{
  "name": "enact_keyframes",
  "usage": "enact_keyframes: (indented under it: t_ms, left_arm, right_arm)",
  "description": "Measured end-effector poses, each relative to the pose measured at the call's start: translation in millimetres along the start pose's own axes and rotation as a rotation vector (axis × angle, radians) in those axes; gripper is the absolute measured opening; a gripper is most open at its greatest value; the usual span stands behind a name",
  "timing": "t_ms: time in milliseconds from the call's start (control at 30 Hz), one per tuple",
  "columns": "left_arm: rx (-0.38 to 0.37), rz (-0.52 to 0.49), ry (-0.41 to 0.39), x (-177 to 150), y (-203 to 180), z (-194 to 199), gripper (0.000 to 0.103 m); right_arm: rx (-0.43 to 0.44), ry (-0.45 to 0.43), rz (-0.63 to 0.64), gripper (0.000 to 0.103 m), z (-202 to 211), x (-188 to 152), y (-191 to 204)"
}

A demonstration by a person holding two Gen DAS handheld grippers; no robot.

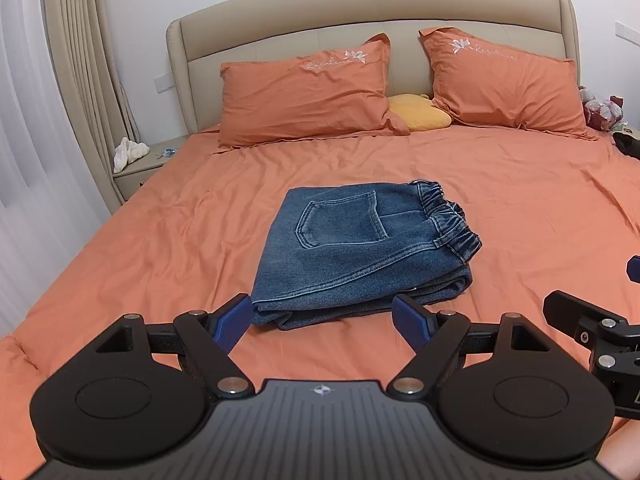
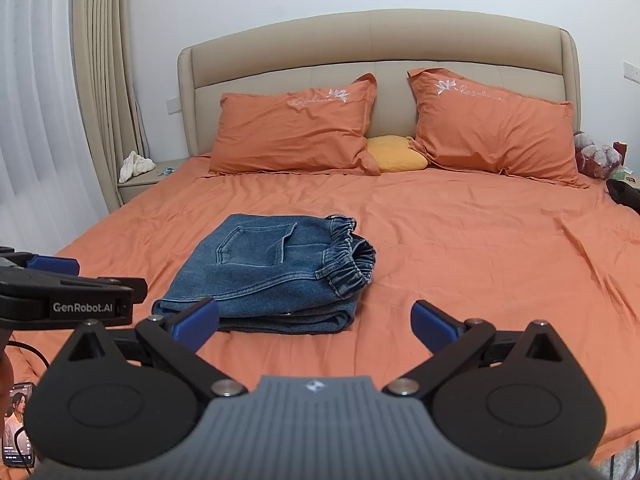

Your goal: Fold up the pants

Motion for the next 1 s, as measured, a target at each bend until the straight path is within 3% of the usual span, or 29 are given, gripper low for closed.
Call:
enact_keyframes:
  t_ms: [1000]
  left_arm:
    - [-0.028, -0.006, -0.015, -1.8, 0.4, -3.2, 0.093]
  right_arm:
    - [0.001, 0.013, -0.015, 0.098, -1.2, -1.6, 0.1]
Point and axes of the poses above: each gripper's, at about its wrist camera, not at the fingertips, and z roughly against the way its jaws point, y to its left, x to its top, the point moved 7 cm from there along -z, roughly the way its jaws point, and after that the axes turned 13 degrees about -z, right-handed, at the moved point
